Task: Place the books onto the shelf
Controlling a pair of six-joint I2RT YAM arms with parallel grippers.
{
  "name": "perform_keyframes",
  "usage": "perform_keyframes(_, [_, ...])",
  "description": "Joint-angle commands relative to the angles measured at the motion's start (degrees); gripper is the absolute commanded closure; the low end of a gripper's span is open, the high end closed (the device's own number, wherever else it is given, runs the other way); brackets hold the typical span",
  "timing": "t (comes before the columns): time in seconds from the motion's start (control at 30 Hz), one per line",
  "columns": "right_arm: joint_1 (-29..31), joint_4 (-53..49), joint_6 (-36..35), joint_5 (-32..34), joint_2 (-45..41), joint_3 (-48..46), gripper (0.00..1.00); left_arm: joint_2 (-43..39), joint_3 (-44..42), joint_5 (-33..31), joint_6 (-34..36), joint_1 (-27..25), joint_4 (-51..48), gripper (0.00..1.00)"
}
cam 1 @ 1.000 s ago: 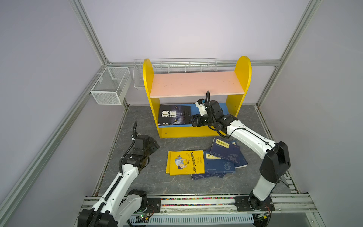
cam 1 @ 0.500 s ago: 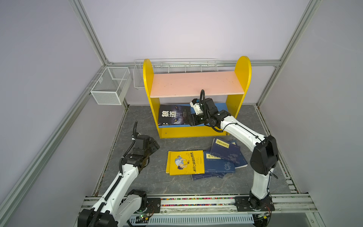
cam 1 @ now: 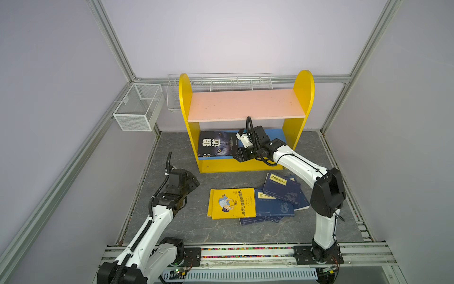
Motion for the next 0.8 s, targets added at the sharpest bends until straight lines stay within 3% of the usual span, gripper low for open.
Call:
perform_keyframes(0.0, [-0.8,-4.3,-2.8,2.5,3.3,2.1,0.41,-0.6,0.8,-1.1,0.1,-0.1,-0.4,0.17])
perform_keyframes(0.77, [0.1,-3.4,-6.0,0.1,7.6,7.2,0.53,-0.2,0.8,-1.8,-0.3,0.0,-0.8,0.17])
